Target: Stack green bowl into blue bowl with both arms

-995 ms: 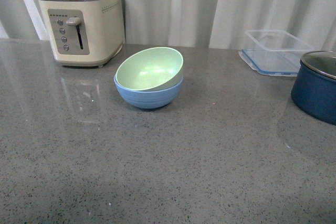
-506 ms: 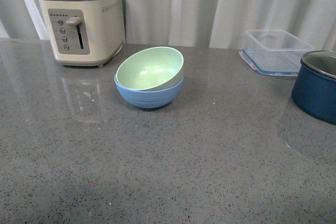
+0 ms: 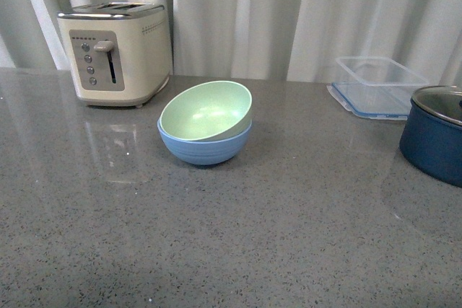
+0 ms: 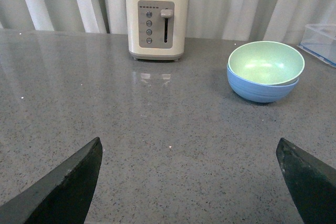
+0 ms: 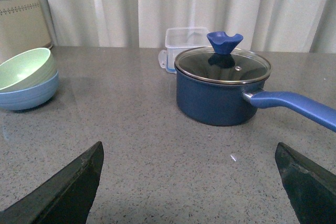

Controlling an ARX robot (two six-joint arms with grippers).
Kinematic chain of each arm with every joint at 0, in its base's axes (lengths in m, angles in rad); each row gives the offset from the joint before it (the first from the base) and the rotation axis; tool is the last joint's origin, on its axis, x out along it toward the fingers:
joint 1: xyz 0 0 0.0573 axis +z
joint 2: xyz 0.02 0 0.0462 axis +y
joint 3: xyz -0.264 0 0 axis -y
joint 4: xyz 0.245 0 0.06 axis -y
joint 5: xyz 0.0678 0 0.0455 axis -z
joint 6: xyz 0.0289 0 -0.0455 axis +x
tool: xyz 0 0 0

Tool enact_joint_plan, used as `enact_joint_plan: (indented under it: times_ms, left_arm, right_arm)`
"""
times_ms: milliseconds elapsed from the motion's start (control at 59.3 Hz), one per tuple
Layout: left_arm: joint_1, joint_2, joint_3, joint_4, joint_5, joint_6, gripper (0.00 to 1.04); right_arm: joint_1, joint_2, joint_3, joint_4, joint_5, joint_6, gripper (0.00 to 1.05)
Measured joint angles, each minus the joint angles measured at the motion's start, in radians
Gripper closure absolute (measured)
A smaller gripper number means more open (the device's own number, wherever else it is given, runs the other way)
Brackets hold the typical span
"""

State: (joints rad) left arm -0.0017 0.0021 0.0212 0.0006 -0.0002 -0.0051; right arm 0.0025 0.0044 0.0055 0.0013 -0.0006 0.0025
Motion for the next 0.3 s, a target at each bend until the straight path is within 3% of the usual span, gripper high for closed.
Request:
enact_joint_plan:
  times_ms: [303]
  left_arm:
    - [0.0, 0.0, 0.0, 0.0, 0.0, 0.0, 0.07]
  right_arm:
    - [0.0, 0.0, 0.0, 0.0, 0.0, 0.0, 0.1]
